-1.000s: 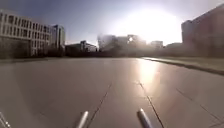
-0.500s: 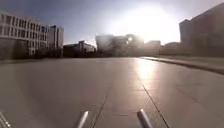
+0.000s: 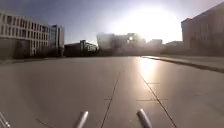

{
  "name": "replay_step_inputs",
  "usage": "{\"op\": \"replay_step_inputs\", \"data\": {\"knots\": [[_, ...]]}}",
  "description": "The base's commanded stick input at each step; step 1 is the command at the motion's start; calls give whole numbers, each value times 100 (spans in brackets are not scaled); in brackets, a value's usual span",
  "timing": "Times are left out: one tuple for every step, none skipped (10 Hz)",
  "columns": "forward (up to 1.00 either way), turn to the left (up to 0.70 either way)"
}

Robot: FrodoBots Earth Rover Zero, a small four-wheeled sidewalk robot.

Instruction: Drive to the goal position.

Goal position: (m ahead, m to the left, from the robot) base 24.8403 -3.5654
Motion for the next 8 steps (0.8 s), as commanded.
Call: {"op": "replay_step_inputs", "data": {"knots": [[100,-4],[100,-17],[100,-27],[100,-27],[100,-27],[100,-27],[100,-27],[100,-27]]}}
